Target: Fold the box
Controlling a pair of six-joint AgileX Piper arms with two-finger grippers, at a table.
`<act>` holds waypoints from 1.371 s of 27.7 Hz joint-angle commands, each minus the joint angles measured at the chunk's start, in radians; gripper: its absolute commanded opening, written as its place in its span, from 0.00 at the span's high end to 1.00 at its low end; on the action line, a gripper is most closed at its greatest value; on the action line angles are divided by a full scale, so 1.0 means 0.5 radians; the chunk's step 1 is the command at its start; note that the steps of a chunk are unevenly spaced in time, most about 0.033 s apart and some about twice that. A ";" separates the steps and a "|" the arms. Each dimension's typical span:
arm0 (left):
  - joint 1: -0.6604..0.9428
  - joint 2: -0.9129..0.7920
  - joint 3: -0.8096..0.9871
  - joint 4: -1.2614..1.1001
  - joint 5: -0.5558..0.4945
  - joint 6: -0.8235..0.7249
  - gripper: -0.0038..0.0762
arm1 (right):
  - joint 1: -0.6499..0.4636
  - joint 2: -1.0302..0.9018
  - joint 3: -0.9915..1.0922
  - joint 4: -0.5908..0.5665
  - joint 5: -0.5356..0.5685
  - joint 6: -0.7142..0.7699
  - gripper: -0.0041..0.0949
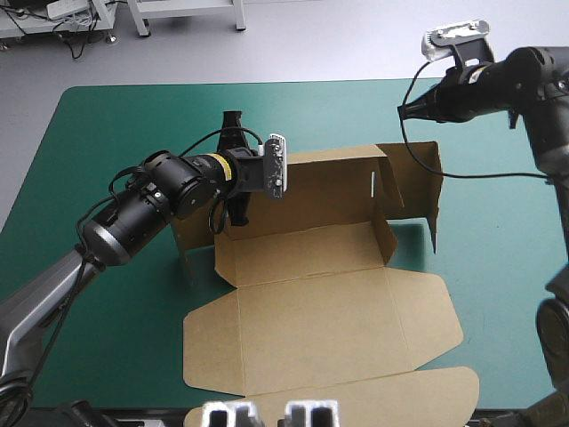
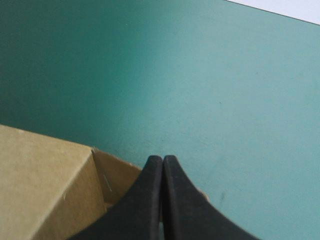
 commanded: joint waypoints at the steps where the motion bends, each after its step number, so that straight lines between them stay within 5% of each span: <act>1: -0.008 -0.092 0.023 0.117 -0.281 0.000 0.96 | -0.064 0.168 -0.252 0.257 -0.048 -0.003 0.98; 4: -0.008 -0.102 0.115 0.162 -0.341 0.000 0.97 | -0.119 0.357 -0.386 0.417 0.001 0.020 0.98; 11: -0.008 -0.180 0.327 0.255 -0.633 -0.009 0.97 | -0.187 0.542 -0.403 0.440 -0.033 0.047 0.98; 19: -0.008 -0.185 0.358 0.271 -0.718 -0.009 0.96 | -0.197 0.577 -0.262 0.490 0.070 0.031 0.98; 26: -0.008 -0.185 0.358 0.291 -0.709 -0.053 0.96 | -0.188 0.523 -0.049 0.657 0.166 -0.083 0.98; 35: -0.004 -0.181 0.358 0.306 -0.653 -0.070 0.96 | -0.171 0.214 0.415 0.559 0.166 -0.266 0.98; 38: -0.004 -0.181 0.358 0.306 -0.648 -0.095 0.96 | -0.171 0.064 0.761 0.663 0.005 -0.480 0.98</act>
